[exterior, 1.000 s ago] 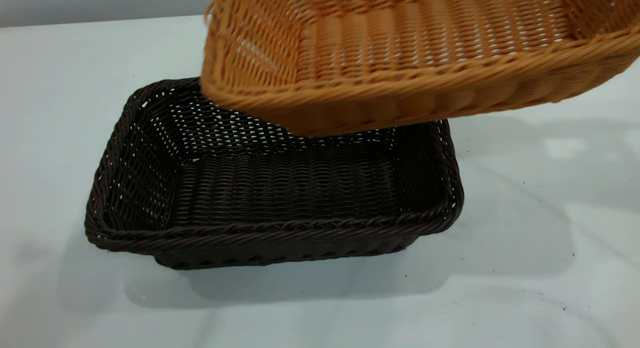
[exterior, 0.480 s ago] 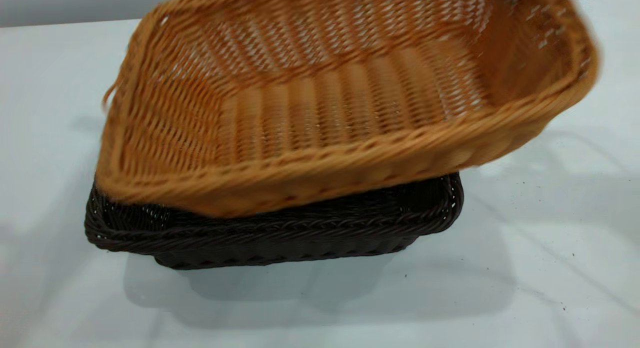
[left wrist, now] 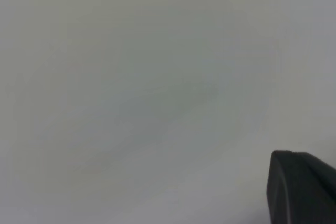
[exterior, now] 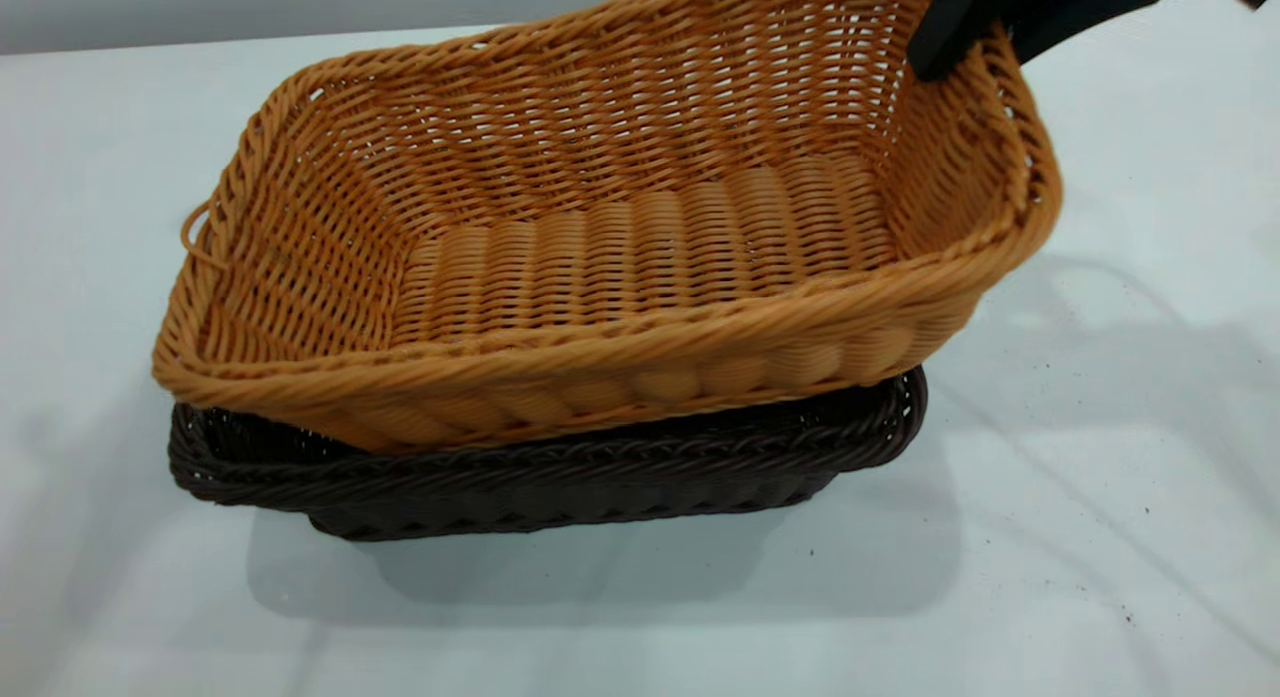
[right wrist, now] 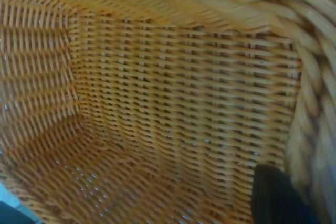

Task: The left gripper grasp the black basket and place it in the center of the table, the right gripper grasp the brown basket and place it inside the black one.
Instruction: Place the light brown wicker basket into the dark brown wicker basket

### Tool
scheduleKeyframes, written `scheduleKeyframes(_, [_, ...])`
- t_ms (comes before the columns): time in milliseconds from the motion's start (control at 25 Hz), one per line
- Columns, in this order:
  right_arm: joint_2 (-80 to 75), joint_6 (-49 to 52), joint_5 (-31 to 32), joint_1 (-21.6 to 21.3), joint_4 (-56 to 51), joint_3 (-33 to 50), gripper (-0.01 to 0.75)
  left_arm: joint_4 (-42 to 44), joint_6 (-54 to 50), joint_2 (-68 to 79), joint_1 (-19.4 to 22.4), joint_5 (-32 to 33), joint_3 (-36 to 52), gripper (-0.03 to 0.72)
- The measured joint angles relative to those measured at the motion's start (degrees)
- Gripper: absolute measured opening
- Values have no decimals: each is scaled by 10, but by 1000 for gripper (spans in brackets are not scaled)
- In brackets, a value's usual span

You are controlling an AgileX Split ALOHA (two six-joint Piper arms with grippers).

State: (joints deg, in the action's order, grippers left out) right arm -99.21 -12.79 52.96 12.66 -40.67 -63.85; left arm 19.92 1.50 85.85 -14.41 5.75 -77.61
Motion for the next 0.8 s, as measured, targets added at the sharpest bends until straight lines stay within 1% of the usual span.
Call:
scheduleKeyframes(200, [-1, 0, -15, 0, -26, 0, 115, 0, 0, 7, 0, -19, 0, -1])
scheduleKeyframes(320, [-1, -1, -22, 0, -28, 0, 115, 1, 0, 10, 0, -19, 0, -1])
scheduleKeyframes(440, [-2, -2, -25, 0, -41, 0, 115, 1, 0, 13, 0, -30, 0, -1])
scheduleKeyframes(640, [-15, -2, -22, 1, -44, 0, 115, 1, 0, 19, 0, -30, 0, -1])
scheduleKeyframes(800, [-32, 1, -25, 25, -50, 0, 115, 1, 0, 19, 0, -31, 0, -1])
